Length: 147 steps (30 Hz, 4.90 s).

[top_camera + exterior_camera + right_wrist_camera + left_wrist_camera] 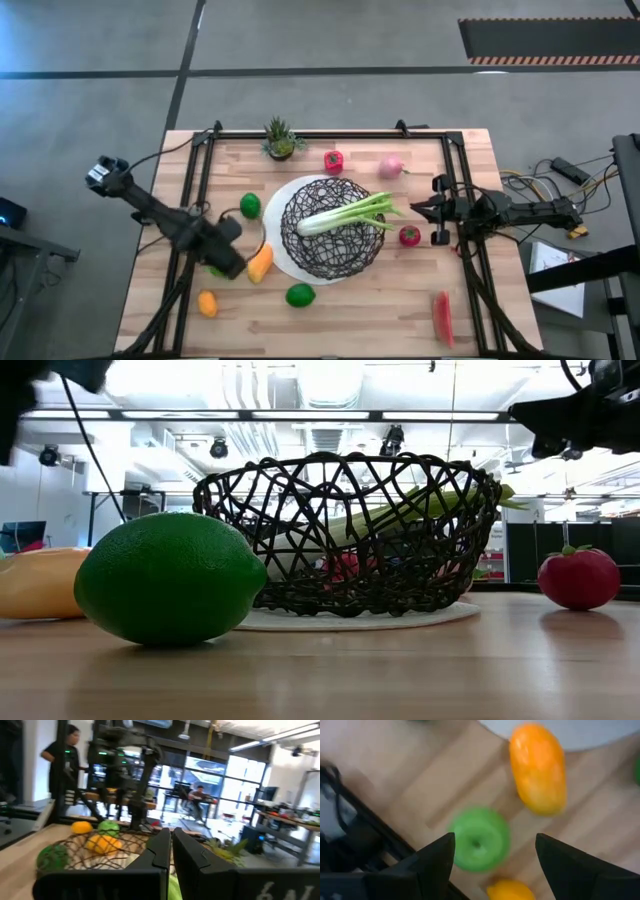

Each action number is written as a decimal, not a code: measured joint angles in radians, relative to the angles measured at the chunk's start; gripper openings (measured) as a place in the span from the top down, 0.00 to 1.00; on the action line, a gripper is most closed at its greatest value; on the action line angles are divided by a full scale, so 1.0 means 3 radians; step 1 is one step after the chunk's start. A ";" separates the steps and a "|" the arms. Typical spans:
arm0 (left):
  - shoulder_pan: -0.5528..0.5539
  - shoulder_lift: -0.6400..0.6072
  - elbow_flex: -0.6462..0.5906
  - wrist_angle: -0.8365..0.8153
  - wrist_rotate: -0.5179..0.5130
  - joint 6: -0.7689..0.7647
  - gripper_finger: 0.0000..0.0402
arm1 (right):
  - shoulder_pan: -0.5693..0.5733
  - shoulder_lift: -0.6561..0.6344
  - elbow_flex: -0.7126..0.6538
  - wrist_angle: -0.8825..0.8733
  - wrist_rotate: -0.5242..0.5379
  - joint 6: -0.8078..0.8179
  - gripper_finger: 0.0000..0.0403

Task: Build produce basket
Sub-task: Put the green apple into the wire basket, then put the orange watermelon into the wire basket

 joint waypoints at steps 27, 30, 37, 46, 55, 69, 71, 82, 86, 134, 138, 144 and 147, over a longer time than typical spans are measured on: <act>-0.0774 -0.0574 -0.1051 0.0641 -0.0555 -0.0341 0.56 | 0.0000 0.0004 0.0000 -0.0013 0.0294 0.0038 0.97; -0.0774 -0.0575 -0.1134 0.0654 -0.0408 -0.0238 0.56 | 0.0000 0.0004 0.0000 -0.0014 0.0293 0.0079 0.97; -0.0774 -0.0574 -0.1271 0.0800 -0.0355 -0.0137 0.56 | 0.0000 0.0004 0.0000 -0.0019 0.0293 0.0123 0.97; -0.0774 -0.0574 -0.1273 0.0854 -0.0356 -0.0119 0.67 | 0.0000 0.0004 0.0000 -0.0014 0.0294 0.0122 0.97; -0.0774 -0.0575 -0.1262 0.0900 -0.0365 -0.0122 0.96 | 0.0001 0.0004 0.0000 -0.0024 0.0294 0.0118 0.97; -0.0534 -0.0455 -0.0294 0.0317 -0.0773 0.0137 1.00 | 0.0000 0.0004 0.0000 -0.0024 0.0305 0.0061 0.97; -0.0421 -0.0366 -0.0032 0.0193 -0.0921 0.0403 1.00 | 0.0001 0.0004 0.0000 -0.0024 0.0321 0.0060 0.97; 0.0795 0.0490 0.1173 0.0826 -0.1019 0.3203 1.00 | 0.0000 0.0004 0.0000 -0.0025 0.0415 0.0058 0.97; 0.1198 0.0867 0.1358 0.1504 -0.0539 0.4234 1.00 | 0.0001 0.0004 0.0000 -0.0025 0.0416 0.0058 0.97; 0.1855 0.2536 0.1764 0.2816 0.0388 0.5347 0.68 | 0.0001 0.0048 -0.0001 -0.0318 0.0728 0.0354 0.97; 0.1857 0.2531 0.1770 0.2873 0.0404 0.5355 0.59 | 0.0001 0.0050 -0.0001 -0.0359 0.0727 0.0536 0.97; 0.1875 0.2440 0.1726 0.2960 0.0440 0.5354 0.52 | 0.0000 0.0048 0.0004 -0.0504 0.0714 0.0819 0.97; 0.1871 0.2363 0.1639 0.2976 0.0441 0.5307 0.51 | 0.0001 0.0049 0.0004 -0.0511 0.0712 0.0912 0.97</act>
